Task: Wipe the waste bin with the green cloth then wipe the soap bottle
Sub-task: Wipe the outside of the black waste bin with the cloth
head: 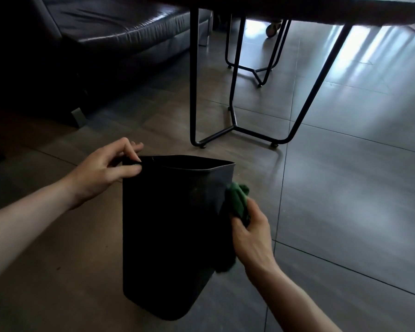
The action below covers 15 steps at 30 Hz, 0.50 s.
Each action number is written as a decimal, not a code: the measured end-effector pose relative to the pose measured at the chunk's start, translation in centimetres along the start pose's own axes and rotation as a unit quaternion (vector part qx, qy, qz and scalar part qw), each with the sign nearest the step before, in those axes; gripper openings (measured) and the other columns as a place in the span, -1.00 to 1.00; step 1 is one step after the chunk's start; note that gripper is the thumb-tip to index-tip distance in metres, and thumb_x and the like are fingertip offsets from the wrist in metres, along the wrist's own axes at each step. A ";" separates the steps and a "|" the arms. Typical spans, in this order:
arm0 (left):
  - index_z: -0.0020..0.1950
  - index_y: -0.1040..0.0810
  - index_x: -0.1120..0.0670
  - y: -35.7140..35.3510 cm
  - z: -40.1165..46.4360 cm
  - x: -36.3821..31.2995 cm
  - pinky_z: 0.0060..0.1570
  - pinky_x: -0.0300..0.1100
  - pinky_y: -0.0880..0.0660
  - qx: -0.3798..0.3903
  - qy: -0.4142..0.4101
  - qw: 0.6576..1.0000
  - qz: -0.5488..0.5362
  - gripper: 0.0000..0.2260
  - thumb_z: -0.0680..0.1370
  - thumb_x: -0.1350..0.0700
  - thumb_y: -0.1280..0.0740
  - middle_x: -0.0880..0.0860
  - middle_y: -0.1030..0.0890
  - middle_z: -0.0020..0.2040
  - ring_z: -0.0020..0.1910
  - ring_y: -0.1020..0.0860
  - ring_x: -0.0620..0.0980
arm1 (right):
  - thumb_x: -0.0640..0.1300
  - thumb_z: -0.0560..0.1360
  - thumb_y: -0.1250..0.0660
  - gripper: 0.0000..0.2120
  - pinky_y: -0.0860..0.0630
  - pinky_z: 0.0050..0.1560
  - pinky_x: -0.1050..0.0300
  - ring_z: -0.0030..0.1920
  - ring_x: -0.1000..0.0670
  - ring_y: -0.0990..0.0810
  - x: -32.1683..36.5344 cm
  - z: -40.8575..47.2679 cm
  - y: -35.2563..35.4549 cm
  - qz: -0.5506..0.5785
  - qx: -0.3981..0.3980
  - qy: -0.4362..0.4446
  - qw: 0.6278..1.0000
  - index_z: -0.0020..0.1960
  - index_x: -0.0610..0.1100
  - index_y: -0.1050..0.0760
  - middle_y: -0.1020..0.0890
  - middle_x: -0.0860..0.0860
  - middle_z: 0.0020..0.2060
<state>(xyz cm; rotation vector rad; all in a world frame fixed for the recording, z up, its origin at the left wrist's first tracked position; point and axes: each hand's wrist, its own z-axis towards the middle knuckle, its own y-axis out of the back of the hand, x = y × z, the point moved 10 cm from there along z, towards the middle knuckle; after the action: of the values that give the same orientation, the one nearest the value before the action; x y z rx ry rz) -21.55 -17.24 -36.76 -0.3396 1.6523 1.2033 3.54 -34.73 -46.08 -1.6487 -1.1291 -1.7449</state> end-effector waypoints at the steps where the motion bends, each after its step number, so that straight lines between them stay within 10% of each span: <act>1: -0.07 -0.51 0.11 0.1 0.1 0.1 0.40 -0.20 -0.27 -0.009 0.002 1.000 0.005 -0.87 0.55 0.09 -0.41 0.04 -0.52 0.42 0.42 -0.36 -0.34 | -0.31 0.60 -0.31 -0.62 -0.65 0.17 -0.15 0.10 0.03 -0.69 1.4 0.2 -0.2 0.015 -0.007 0.032 0.999 0.32 0.04 -0.56 -0.71 0.06 0.07; 4: 0.03 -0.56 -0.02 0.0 0.3 0.4 0.46 -0.09 -0.26 -0.027 -0.005 0.999 0.037 -0.62 0.47 -0.29 -0.41 -0.05 -0.49 0.44 0.45 -0.35 -0.31 | -0.41 0.56 -0.31 -0.54 -0.58 0.30 -0.11 0.25 0.02 -0.63 5.2 -1.3 -1.1 0.019 -0.016 0.153 0.988 0.37 -0.06 -0.54 -0.65 0.00 0.21; 8: 0.23 -0.57 -0.17 0.0 0.9 0.6 0.48 0.06 -0.31 -0.027 -0.013 0.999 0.028 -0.57 0.43 -0.32 -0.35 -0.13 -0.52 0.40 0.43 -0.40 -0.27 | -0.44 0.43 -0.31 -0.38 -0.49 0.42 -0.02 0.48 -0.02 -0.47 7.8 -5.6 -3.1 -0.075 -0.022 0.324 0.943 0.43 -0.04 -0.52 -0.50 -0.05 0.45; 15: 0.24 -0.61 -0.25 -0.5 1.5 1.0 0.41 -0.17 -0.27 -0.038 -0.016 0.999 -0.007 -0.63 0.48 -0.28 -0.28 -0.34 -0.53 0.29 0.40 -0.32 -0.44 | -0.17 0.67 -0.35 -0.84 -0.46 0.43 -0.19 0.60 -0.17 -0.28 6.2 -11.0 -7.3 -0.268 0.076 0.516 0.810 0.21 -0.05 -0.65 -0.40 -0.09 0.55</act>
<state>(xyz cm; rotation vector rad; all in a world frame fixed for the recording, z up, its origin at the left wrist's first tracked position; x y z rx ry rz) -20.82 -15.94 -37.80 -0.3777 1.5781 1.2558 -9.55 -38.62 -41.07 -0.0800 -1.1243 -2.3062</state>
